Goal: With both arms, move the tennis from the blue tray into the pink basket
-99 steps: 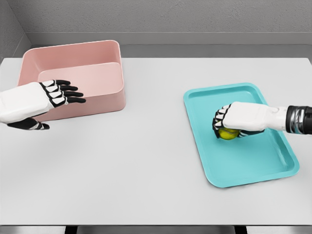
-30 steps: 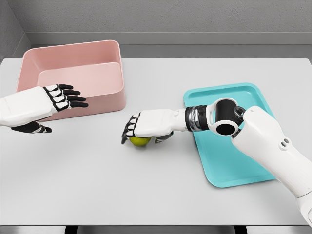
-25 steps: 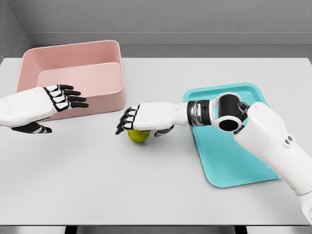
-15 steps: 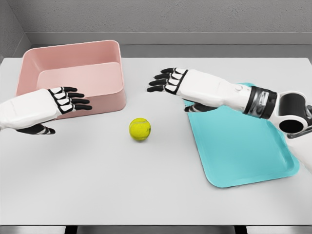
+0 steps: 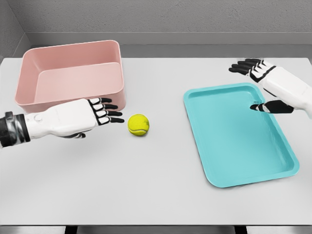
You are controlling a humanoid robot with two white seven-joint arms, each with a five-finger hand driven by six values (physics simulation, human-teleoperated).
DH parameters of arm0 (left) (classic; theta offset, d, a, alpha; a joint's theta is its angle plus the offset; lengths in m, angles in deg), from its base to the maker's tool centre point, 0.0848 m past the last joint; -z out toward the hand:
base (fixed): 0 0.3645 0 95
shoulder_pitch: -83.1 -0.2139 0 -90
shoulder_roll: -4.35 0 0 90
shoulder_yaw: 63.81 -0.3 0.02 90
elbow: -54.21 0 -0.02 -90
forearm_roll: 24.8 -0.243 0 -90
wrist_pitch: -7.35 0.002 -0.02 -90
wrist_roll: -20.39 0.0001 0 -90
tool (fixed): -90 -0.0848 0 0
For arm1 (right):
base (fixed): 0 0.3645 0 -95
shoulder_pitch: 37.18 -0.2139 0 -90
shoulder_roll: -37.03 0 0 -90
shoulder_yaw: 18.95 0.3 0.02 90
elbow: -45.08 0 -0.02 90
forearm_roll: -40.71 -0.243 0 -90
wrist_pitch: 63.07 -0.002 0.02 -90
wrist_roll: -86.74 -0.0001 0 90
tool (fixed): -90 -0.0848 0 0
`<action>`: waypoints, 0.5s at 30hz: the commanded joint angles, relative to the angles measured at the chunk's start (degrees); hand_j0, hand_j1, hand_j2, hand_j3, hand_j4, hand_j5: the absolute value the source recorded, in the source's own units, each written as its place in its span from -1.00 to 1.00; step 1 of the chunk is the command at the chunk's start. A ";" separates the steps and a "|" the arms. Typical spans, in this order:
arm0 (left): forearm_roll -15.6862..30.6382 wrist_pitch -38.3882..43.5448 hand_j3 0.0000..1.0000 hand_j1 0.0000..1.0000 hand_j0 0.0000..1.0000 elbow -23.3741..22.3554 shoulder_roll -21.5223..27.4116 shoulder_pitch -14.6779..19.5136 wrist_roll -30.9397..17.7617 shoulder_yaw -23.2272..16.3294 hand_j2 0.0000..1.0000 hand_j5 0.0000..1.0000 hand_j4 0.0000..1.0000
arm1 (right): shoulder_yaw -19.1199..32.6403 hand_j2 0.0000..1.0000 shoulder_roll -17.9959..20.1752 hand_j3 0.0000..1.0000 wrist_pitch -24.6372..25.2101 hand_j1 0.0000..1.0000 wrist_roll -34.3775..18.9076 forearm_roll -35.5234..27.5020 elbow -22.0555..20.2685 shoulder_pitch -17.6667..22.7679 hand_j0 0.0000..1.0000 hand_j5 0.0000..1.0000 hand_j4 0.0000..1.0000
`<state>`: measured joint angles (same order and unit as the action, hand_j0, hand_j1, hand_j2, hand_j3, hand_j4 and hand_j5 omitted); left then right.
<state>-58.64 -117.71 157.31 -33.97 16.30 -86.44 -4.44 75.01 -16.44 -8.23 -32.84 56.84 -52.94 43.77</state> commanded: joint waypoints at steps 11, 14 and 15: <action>-2.63 0.06 1.00 1.00 1.00 -2.19 -9.13 11.34 -0.23 -15.07 1.00 1.00 1.00 | 3.87 1.00 -0.59 1.00 0.16 1.00 -0.22 -3.39 0.20 4.92 1.00 1.00 1.00; -2.45 0.06 1.00 1.00 1.00 -4.65 -10.72 13.89 -0.23 -18.15 1.00 1.00 1.00 | 3.78 1.00 -0.59 1.00 0.16 1.00 -0.04 -3.48 0.20 4.92 1.00 1.00 1.00; -2.36 0.06 1.00 1.00 1.00 -4.83 -10.81 14.42 -0.14 -18.94 1.00 1.00 1.00 | 3.78 1.00 -0.59 1.00 0.16 1.00 -0.04 -3.39 0.29 4.92 1.00 1.00 1.00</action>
<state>-61.35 -117.72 153.55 -43.77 30.98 -86.68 -21.26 78.78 -17.05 -8.22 -32.96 54.04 -52.73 48.69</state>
